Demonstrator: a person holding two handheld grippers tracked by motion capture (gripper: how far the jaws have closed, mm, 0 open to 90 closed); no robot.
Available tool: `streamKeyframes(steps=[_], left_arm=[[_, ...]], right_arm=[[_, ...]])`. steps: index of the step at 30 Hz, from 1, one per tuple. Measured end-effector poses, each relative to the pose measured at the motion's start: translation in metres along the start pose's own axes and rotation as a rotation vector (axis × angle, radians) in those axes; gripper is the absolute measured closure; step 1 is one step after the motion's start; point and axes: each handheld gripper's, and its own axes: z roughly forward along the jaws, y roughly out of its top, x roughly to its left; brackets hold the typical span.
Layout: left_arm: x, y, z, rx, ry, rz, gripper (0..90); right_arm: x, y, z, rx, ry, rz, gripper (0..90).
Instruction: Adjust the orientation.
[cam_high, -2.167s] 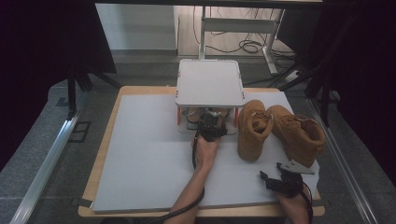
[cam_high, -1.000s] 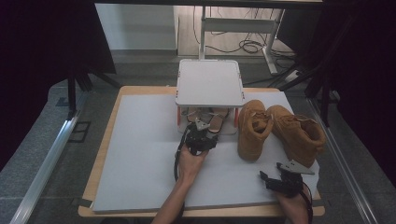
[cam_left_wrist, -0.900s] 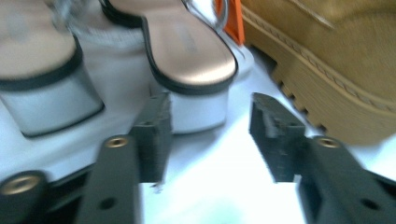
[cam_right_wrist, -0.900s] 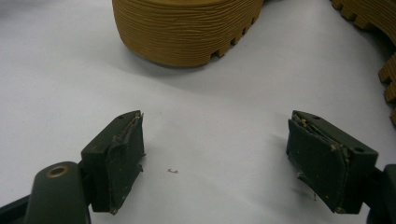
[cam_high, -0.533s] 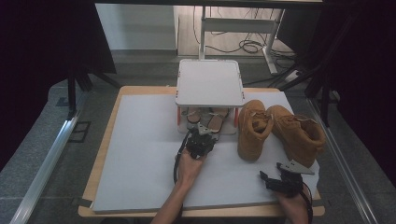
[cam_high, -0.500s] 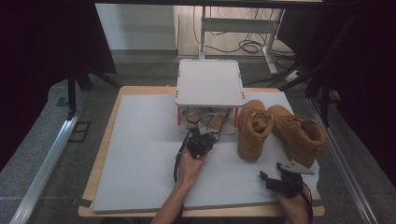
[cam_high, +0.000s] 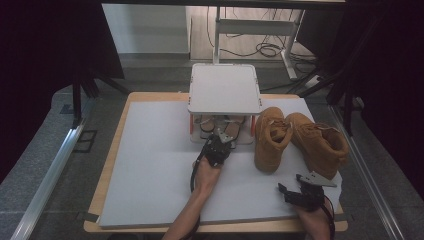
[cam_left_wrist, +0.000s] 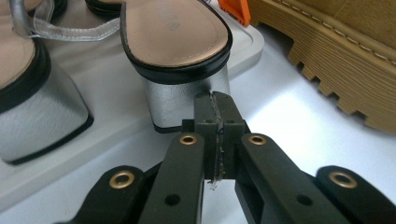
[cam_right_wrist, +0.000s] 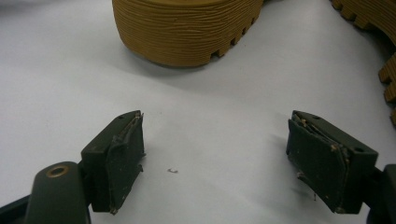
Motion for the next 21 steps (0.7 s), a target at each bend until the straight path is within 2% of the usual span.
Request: streamKeyframes(steps=[14, 21], left_arm=[[0.000, 0.014, 0.018, -0.002, 0.010, 0.016, 89.8], [0.000, 0.019, 0.024, -0.004, 0.019, 0.006, 89.8]], right_arm=[[0.000, 0.000, 0.000, 0.000, 0.000, 0.000, 20.0], [0.000, 0.000, 0.000, 0.000, 0.000, 0.000, 19.9]])
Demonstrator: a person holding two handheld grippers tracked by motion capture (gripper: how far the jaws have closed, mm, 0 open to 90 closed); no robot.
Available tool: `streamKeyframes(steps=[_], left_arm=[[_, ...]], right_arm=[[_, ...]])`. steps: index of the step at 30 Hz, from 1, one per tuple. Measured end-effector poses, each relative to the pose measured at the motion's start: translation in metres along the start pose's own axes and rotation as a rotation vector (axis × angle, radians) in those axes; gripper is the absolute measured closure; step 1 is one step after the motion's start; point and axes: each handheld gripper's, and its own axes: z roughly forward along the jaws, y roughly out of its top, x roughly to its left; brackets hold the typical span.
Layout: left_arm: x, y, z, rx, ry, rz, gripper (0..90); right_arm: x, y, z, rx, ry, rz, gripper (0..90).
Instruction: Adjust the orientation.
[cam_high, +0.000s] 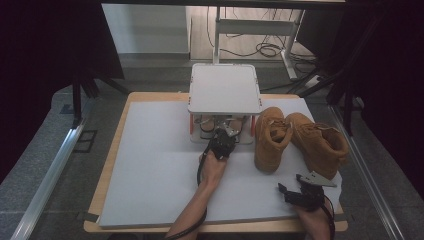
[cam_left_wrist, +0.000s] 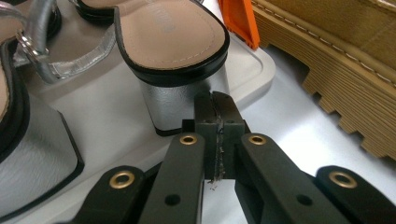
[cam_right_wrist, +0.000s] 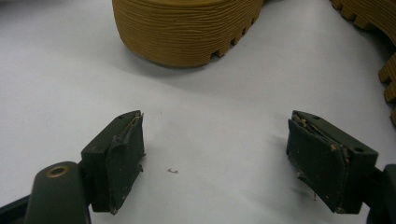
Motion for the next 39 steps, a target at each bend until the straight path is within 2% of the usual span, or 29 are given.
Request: streamKeyframes(steps=[15, 23, 30, 38, 39], left_arm=[[0.002, 0.008, 0.010, 0.007, 0.009, -0.008, 89.8], [0.003, 0.009, 0.011, 0.021, 0.006, 0.003, 89.2], [0.000, 0.005, 0.008, 0.026, -0.011, 0.002, 78.2], [0.000, -0.008, 0.004, 0.057, -0.028, 0.005, 56.6], [-0.001, -0.009, 0.002, 0.057, -0.030, -0.004, 54.1]], right_arm=[[0.000, 0.000, 0.000, 0.000, 0.000, 0.001, 20.0], [0.000, 0.000, 0.000, 0.000, 0.000, 0.000, 20.0], [0.000, 0.000, 0.000, 0.000, 0.000, 0.000, 20.0], [0.000, 0.000, 0.000, 0.000, 0.000, 0.000, 20.0], [0.000, 0.000, 0.000, 0.000, 0.000, 0.000, 20.0]])
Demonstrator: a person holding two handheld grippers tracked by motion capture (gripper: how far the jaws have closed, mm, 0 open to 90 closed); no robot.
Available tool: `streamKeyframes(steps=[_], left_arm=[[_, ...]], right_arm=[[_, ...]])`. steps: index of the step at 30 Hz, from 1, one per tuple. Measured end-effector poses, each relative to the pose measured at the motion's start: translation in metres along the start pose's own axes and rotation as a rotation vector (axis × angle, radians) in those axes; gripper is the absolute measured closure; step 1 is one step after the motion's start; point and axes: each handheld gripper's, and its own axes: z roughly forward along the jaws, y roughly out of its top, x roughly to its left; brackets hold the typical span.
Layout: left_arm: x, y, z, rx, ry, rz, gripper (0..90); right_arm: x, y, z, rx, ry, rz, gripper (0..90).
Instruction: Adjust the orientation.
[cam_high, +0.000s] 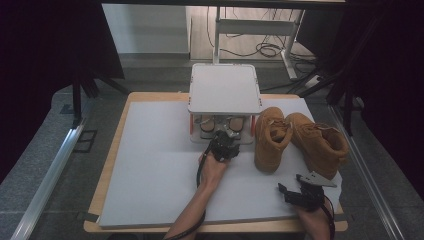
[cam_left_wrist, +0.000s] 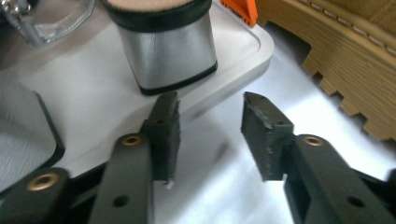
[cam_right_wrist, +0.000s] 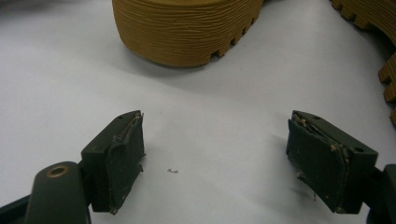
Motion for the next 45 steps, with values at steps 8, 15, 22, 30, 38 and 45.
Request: streamKeyframes(steps=[8, 15, 22, 30, 38, 45], left_arm=[[0.001, 0.000, -0.016, -0.010, -0.053, 0.011, 38.7], [0.004, -0.001, -0.034, -0.002, -0.109, 0.001, 30.1], [0.007, -0.009, -0.051, 0.002, -0.117, 0.032, 25.6], [0.016, -0.020, -0.073, -0.028, -0.129, 0.054, 22.2], [0.028, -0.035, -0.088, -0.009, -0.145, 0.051, 14.1], [0.037, -0.052, -0.103, -0.004, -0.132, 0.041, 12.6]], right_arm=[[0.000, 0.000, 0.000, 0.000, 0.000, 0.001, 20.0], [0.000, 0.000, 0.000, 0.000, 0.000, 0.000, 20.0], [0.000, 0.000, 0.000, 0.000, 0.000, 0.001, 20.0], [0.000, 0.000, 0.000, 0.000, -0.001, 0.001, 20.0], [0.000, 0.000, 0.000, 0.000, -0.001, 0.001, 20.0], [0.000, 0.000, 0.000, 0.002, -0.002, 0.001, 20.0]])
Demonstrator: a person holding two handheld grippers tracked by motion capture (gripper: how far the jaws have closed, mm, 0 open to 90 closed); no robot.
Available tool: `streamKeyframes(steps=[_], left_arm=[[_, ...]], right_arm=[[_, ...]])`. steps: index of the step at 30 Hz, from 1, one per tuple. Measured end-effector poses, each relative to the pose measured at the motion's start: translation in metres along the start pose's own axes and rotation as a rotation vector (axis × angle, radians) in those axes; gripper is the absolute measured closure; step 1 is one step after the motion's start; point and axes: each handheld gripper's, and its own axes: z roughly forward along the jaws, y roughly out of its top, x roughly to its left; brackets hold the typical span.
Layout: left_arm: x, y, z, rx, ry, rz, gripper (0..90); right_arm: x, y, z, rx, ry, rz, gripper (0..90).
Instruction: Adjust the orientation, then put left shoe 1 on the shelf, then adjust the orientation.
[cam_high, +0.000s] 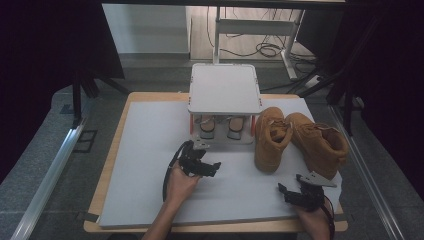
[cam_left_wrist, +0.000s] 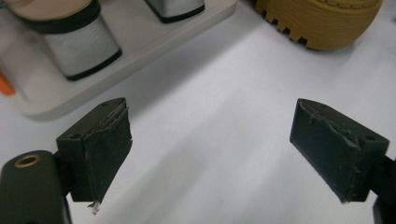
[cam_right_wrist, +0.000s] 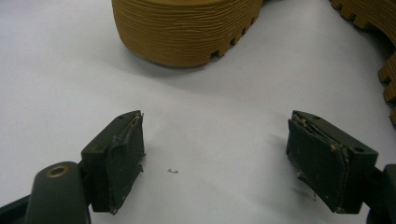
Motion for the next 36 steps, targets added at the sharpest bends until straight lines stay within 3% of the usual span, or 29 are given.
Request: streamKeyframes(steps=[9, 19, 27, 36], left_arm=[[0.007, -0.021, -0.014, 0.004, 0.006, 0.003, 12.0], [0.015, -0.047, -0.028, 0.004, 0.021, -0.026, 11.9], [0.024, -0.073, -0.039, 0.031, 0.042, -0.054, 11.9], [0.032, -0.093, -0.043, 0.056, 0.064, -0.079, 11.9]], right_arm=[[0.000, 0.000, 0.000, 0.002, 0.001, 0.001, 20.0], [0.000, 0.001, 0.000, 0.004, 0.004, 0.000, 19.9], [0.000, 0.001, 0.000, 0.007, 0.002, -0.002, 19.7], [0.000, 0.002, 0.000, 0.011, -0.002, -0.008, 11.1]])
